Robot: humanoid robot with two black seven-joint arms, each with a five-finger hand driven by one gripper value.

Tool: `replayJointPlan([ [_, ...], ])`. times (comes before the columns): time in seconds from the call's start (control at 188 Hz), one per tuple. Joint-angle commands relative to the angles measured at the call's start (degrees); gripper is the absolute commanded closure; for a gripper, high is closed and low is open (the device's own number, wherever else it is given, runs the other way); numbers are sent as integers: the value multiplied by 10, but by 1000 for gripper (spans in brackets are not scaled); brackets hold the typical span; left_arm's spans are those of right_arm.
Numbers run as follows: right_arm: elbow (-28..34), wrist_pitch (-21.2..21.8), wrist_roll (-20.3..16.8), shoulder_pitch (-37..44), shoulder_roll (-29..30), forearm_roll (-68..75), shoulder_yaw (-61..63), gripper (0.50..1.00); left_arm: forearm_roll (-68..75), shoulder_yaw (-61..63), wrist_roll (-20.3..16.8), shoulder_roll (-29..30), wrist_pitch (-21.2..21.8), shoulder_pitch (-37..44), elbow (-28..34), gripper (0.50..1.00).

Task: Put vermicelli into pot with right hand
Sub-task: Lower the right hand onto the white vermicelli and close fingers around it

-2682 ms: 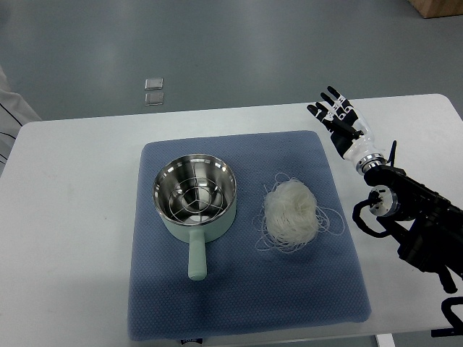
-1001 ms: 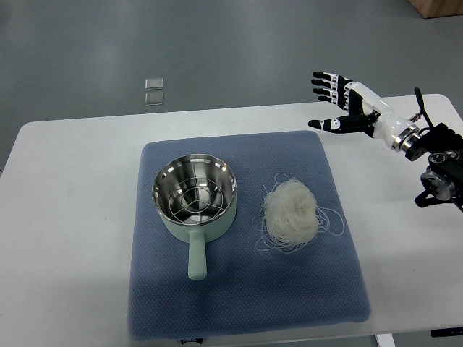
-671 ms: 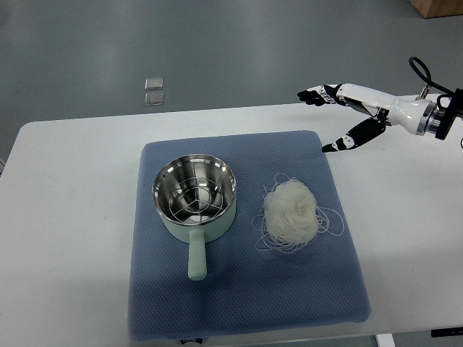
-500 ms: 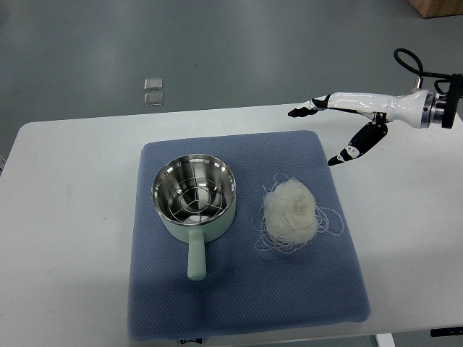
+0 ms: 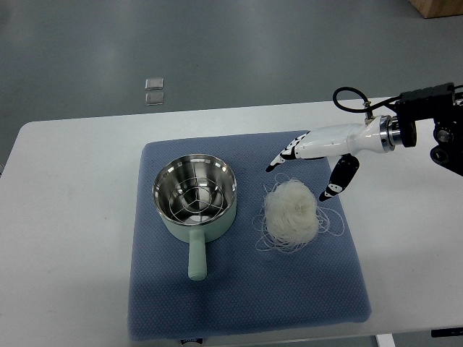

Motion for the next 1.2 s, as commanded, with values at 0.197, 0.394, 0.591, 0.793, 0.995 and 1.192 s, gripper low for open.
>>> replayJointPlan([
  [0.197, -6, -44, -13, -25, 17, -30, -19, 589, 0, 0, 0, 0, 0, 0, 0, 500],
  [0.394, -8, -58, -21, -47, 28, -41, -19, 589, 0, 0, 0, 0, 0, 0, 0, 500],
  [0.591, -16, -73, -30, -55, 42, -46, -19, 589, 0, 0, 0, 0, 0, 0, 0, 500],
  [0.793, -28, -77, -32, -60, 48, -47, -20, 589, 0, 0, 0, 0, 0, 0, 0, 500],
  [0.995, -47, -94, -34, -71, 61, -55, -19, 589, 0, 0, 0, 0, 0, 0, 0, 500],
  [1.192, -49, -93, -37, -77, 61, -58, -23, 591, 0, 0, 0, 0, 0, 0, 0, 500],
])
